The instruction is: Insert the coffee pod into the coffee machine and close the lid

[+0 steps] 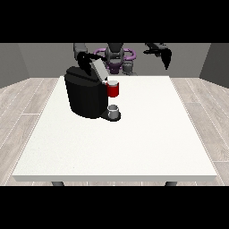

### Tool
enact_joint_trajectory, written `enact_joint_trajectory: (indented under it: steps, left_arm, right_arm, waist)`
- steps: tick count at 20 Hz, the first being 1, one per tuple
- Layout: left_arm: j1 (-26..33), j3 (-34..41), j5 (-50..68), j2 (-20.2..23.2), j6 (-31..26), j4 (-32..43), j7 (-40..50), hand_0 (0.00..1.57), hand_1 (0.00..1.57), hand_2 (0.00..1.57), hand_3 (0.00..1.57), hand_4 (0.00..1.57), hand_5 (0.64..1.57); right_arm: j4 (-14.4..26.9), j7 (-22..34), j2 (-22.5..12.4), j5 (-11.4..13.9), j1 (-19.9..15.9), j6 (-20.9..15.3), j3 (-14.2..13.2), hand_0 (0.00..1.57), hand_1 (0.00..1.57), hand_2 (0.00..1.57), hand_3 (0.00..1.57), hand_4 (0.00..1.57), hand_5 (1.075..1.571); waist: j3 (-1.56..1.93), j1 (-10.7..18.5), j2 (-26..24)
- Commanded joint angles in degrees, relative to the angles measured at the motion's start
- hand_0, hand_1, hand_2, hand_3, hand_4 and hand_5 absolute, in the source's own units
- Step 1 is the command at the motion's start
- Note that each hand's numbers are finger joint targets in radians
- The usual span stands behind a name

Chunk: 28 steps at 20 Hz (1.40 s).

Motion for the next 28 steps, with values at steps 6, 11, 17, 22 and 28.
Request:
enact_joint_trajectory:
  steps: [6, 11, 17, 22, 28]
  left_arm:
    - [2.4, 0.7, -1.4, 1.8, 0.9, 3.8, -6.9, 0.00, 0.00, 0.00, 0.00, 0.00, 1.571]
    - [-0.4, 0.2, 0.1, 2.3, 1.1, 2.8, -2.8, 0.00, 0.00, 0.00, 0.00, 0.00, 1.571]
    - [-3.1, 1.4, 0.3, 3.9, 1.7, 5.0, -1.9, 0.00, 0.00, 0.00, 0.00, 0.14, 1.571]
    - [-0.5, -0.5, 0.4, 1.8, 1.5, 2.8, -2.2, 0.00, 0.00, 0.00, 0.00, 0.16, 1.571]
    - [-2.4, 1.9, 1.8, 3.9, 1.5, 6.2, -3.8, 0.00, 0.00, 0.00, 0.00, 0.00, 1.571]
  right_arm:
    - [0.4, 2.1, 2.0, 1.0, -4.7, -0.4, 1.6, 0.00, 0.00, 0.00, 0.00, 0.00, 1.571]
    - [2.4, -0.4, 3.4, 3.1, -4.9, -0.6, 3.4, 0.00, 0.00, 0.00, 0.00, 0.00, 1.571]
    - [1.1, 4.1, 5.7, 5.5, -8.9, -3.0, 6.4, 0.00, 0.00, 0.00, 0.00, 0.14, 1.571]
    - [1.6, 3.4, 1.3, 6.2, -9.8, -2.0, 5.1, 0.00, 0.00, 0.00, 0.00, 0.12, 1.571]
    - [0.0, 5.0, 4.4, 6.8, -11.4, -2.1, 7.3, 0.00, 0.00, 0.00, 0.00, 0.12, 1.571]
  waist:
    - [0.23, -1.4, 2.8]
    - [0.25, -1.2, 2.3]
    - [0.23, -1.4, 2.3]
    - [0.25, 1.9, 2.2]
    - [0.24, -0.7, 2.1]
